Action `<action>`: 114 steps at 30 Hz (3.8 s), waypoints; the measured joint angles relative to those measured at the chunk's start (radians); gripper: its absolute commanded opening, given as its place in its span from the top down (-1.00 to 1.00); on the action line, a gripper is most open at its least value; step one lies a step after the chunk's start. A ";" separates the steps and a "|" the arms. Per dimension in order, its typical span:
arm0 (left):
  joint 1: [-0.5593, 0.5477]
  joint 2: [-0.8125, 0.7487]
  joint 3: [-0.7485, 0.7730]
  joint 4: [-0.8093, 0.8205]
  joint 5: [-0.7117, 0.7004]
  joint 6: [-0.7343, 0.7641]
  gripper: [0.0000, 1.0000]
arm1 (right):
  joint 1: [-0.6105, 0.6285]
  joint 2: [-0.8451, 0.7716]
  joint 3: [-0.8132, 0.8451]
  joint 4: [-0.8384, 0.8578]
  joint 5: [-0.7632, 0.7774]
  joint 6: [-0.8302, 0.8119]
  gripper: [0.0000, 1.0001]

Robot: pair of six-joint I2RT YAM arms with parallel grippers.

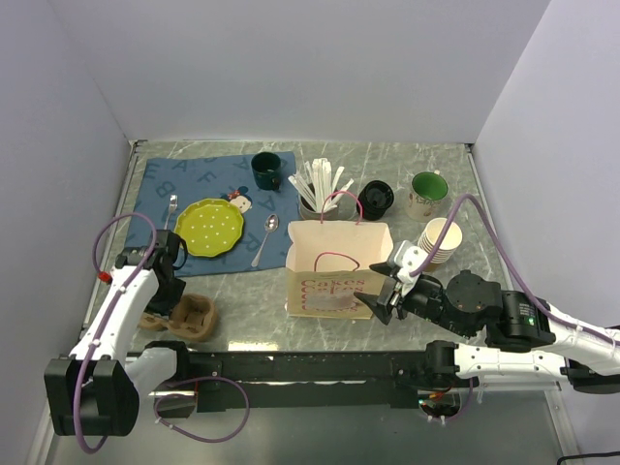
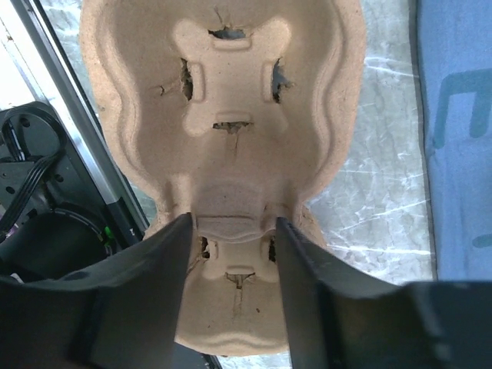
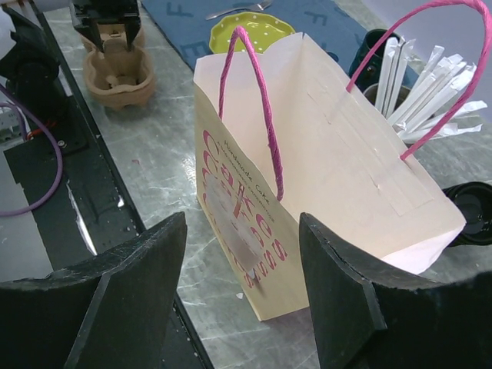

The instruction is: Pack the takeout coffee

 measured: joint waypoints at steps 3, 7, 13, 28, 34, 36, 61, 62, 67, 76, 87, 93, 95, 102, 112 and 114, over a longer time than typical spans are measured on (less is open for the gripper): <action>0.000 0.004 0.000 0.006 0.000 0.000 -0.09 | 0.000 -0.002 0.000 0.000 0.002 0.000 -0.35; 0.000 0.011 -0.001 0.009 0.000 -0.001 0.04 | 0.000 -0.006 0.000 0.000 0.003 0.002 -0.35; 0.000 0.011 -0.005 0.007 -0.001 -0.007 0.39 | 0.000 -0.007 0.000 0.000 0.006 0.012 -0.35; 0.000 -0.028 0.188 -0.092 -0.010 -0.031 0.52 | 0.000 0.012 0.023 0.000 0.013 0.013 -0.36; 0.000 -0.039 0.200 -0.132 -0.013 -0.029 0.53 | 0.000 0.032 0.028 0.003 0.005 0.016 -0.36; 0.000 -0.039 0.227 -0.138 -0.016 -0.013 0.56 | 0.000 0.038 0.036 0.003 0.001 0.021 -0.35; -0.017 0.012 0.768 -0.027 0.356 0.642 0.98 | 0.000 0.036 0.222 -0.212 0.224 0.308 -0.34; -0.026 0.016 0.784 -0.006 0.391 0.666 0.98 | 0.000 0.023 0.221 -0.220 0.233 0.325 -0.34; -0.169 0.080 0.906 0.065 0.482 0.768 0.98 | 0.000 -0.037 0.217 -0.262 0.262 0.395 -0.34; -0.552 0.311 1.207 0.143 0.491 0.935 0.98 | 0.000 -0.032 0.253 -0.391 0.265 0.458 -0.33; -0.858 0.397 1.332 0.225 0.485 1.237 0.90 | 0.000 -0.039 0.287 -0.496 0.300 0.514 -0.34; -0.921 0.397 1.287 0.275 0.489 1.374 0.83 | 0.000 -0.037 0.337 -0.515 0.334 0.517 -0.35; -0.926 0.394 1.250 0.298 0.490 1.408 0.81 | 0.000 -0.035 0.348 -0.517 0.342 0.517 -0.34; -0.928 0.396 1.159 0.328 0.487 1.492 0.61 | 0.000 -0.016 0.354 -0.517 0.348 0.513 -0.34; -0.928 0.415 1.163 0.318 0.547 1.511 0.45 | 0.000 -0.004 0.353 -0.506 0.358 0.496 -0.35; -0.928 0.417 1.163 0.318 0.559 1.511 0.43 | 0.000 -0.004 0.351 -0.500 0.359 0.495 -0.35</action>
